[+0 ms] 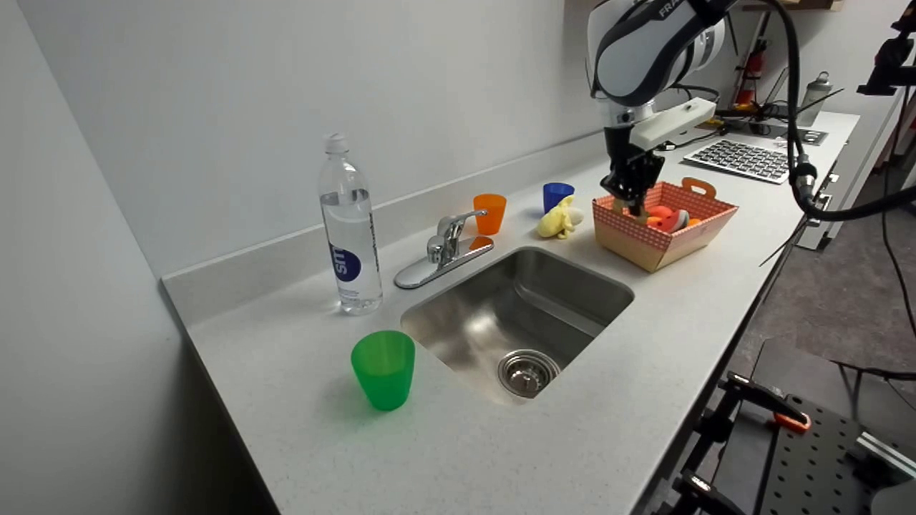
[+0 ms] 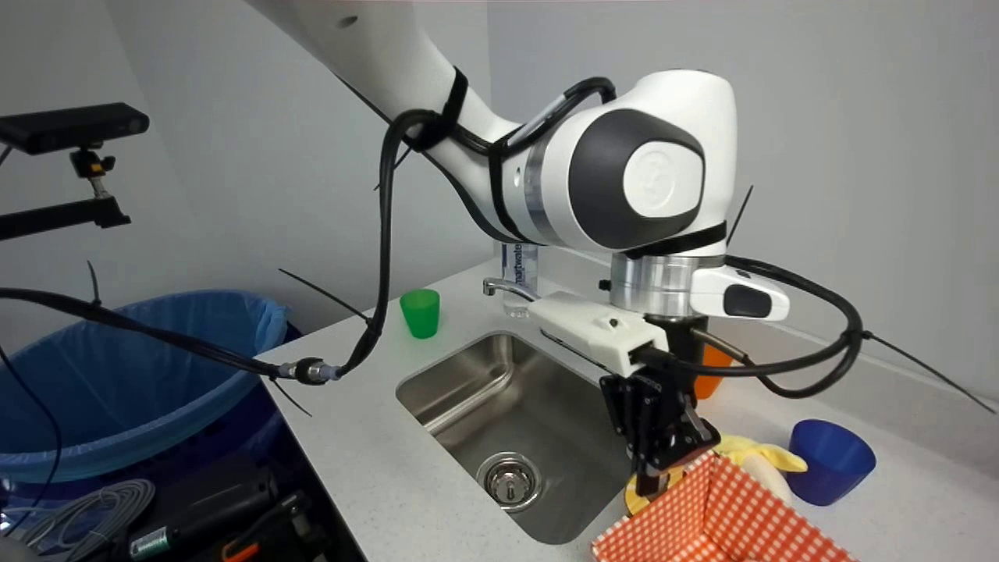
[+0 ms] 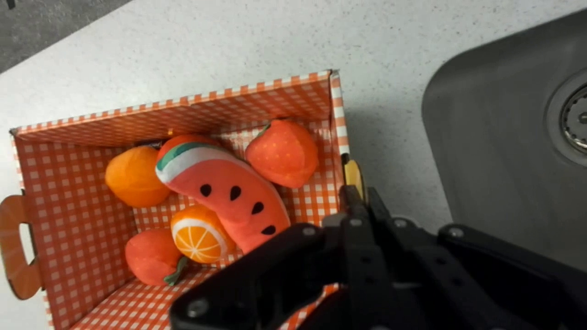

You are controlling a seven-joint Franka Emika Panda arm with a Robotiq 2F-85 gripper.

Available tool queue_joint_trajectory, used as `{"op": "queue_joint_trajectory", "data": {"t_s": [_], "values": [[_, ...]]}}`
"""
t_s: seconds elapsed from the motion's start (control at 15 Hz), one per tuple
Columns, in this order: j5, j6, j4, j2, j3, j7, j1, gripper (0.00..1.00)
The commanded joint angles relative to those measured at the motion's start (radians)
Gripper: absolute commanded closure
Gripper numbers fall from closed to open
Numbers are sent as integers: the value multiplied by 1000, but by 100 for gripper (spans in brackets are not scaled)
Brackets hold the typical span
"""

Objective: Move the basket to the right then place the banana in the basket

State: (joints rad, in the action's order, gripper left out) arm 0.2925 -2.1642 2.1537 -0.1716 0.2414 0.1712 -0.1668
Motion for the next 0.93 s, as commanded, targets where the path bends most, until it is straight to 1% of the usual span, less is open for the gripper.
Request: {"op": "queue_joint_trajectory", "data": {"t_s": [0.0,0.2,0.4,0.6,0.87], "values": [[-5,-11,-9,12,28,10,-40,99],[-14,-12,-27,13,44,6,-61,99],[-15,-10,-43,9,45,5,-66,99],[-2,-10,-41,9,38,6,-58,99],[24,-18,-8,26,11,-4,-33,99]]}}
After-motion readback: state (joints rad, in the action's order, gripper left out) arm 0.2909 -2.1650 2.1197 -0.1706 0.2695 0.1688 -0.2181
